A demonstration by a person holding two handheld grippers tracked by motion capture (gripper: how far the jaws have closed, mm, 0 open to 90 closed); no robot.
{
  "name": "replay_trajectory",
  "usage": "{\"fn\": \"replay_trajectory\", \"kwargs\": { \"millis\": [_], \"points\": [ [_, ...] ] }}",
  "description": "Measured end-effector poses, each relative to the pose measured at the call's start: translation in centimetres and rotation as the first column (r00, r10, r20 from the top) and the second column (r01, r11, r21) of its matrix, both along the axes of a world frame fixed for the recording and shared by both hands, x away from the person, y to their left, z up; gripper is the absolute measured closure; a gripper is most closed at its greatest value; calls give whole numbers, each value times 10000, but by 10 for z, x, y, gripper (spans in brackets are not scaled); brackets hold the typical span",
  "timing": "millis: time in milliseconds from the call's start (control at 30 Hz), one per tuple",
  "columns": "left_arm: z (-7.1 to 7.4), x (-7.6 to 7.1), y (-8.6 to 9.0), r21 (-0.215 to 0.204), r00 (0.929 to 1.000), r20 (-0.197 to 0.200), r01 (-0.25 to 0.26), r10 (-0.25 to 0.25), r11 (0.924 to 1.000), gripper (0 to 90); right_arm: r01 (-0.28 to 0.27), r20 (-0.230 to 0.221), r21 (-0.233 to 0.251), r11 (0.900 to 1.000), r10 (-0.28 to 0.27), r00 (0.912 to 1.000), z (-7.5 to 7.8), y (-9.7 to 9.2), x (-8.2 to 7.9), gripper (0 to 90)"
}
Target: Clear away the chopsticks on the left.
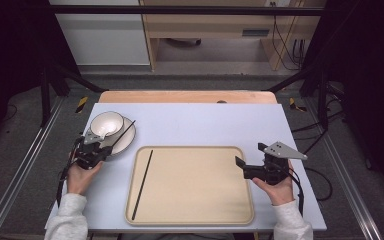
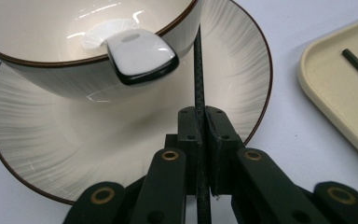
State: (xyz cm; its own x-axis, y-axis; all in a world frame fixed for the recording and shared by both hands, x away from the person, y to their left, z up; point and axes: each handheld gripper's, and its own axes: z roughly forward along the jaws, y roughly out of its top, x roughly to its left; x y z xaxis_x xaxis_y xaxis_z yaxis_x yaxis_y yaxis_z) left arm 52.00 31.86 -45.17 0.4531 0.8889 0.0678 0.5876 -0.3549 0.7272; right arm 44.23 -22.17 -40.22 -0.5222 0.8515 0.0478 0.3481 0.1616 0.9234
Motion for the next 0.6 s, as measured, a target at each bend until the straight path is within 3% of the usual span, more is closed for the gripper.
{"fn": "replay_trajectory", "kwargs": {
  "millis": [100,133,600],
  "points": [
    [2,-3,-1,-47,10000,61,-52,52,10000,851,-1,14,-8,10000,1,10000,0,-1,0,66],
    [3,-5,-1,-257,9999,99,-78,81,9996,851,32,16,32,10000,-32,10000,1,-1,-1,66],
    [21,-25,-18,-415,9988,450,-161,180,9990,851,89,136,112,9999,-91,9999,3,-4,-2,63]
  ]
}}
